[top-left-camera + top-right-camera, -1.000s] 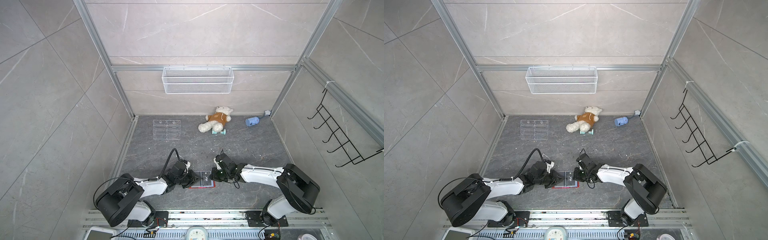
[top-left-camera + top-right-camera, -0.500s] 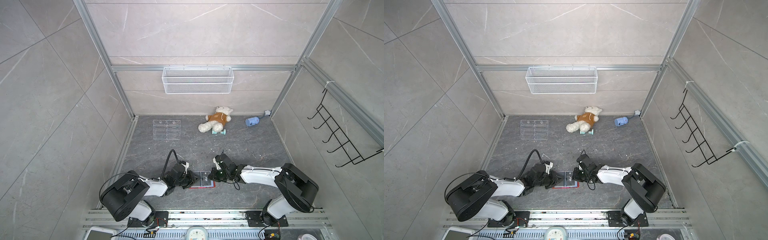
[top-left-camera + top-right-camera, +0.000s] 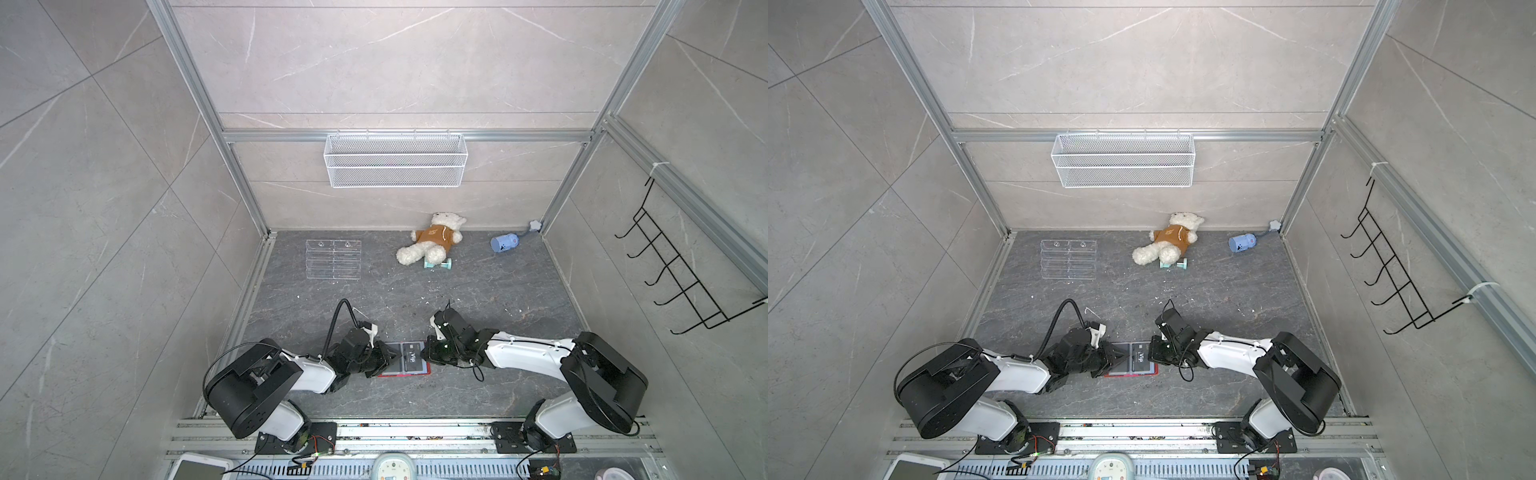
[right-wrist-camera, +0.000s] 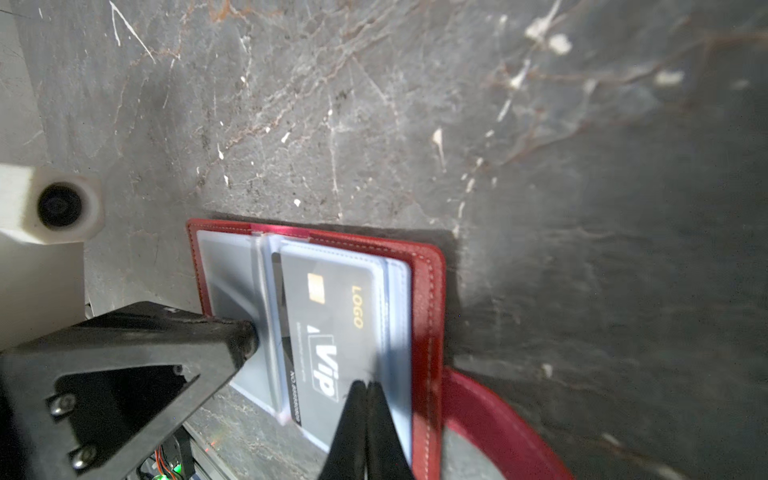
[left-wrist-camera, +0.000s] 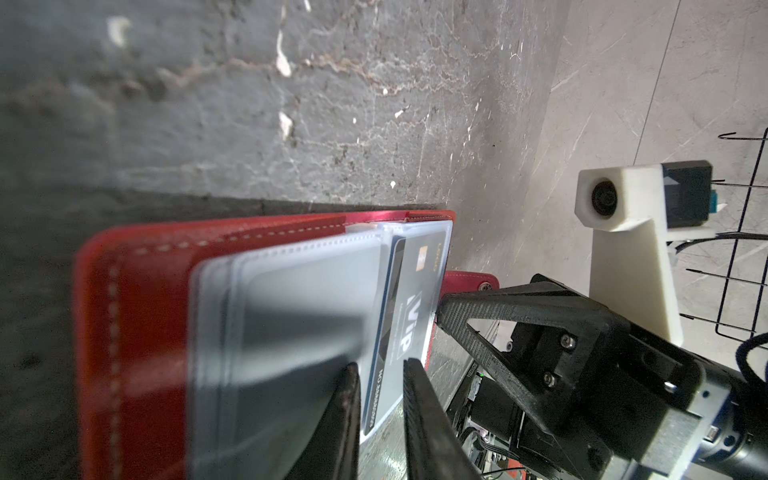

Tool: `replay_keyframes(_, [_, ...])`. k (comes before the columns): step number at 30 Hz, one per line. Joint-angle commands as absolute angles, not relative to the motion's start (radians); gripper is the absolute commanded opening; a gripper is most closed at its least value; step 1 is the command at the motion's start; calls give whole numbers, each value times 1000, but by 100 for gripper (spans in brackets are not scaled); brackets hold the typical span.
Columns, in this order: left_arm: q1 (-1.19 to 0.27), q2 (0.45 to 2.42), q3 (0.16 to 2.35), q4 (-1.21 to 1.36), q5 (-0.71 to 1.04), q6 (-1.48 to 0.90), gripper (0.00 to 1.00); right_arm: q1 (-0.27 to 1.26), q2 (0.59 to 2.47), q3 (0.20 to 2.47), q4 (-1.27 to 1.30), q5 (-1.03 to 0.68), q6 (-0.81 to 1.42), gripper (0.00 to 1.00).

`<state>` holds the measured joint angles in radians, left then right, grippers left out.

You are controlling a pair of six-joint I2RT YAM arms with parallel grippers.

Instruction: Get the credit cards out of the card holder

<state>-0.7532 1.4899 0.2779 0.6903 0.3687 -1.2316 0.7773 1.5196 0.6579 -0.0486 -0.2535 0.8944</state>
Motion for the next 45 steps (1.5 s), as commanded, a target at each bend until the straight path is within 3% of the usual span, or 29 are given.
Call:
replay_keyframes(1, [-758, 1504, 267, 715, 353, -1241, 22, 777, 1514, 661, -89, -236, 882, 6])
replay_keyframes(37, [-769, 1600, 271, 869, 365, -1258, 13, 778, 1589, 637, 13, -287, 910, 5])
replay_keyframes(45, [-776, 1627, 278, 895, 374, -1259, 2, 779, 1588, 632, 13, -284, 910, 4])
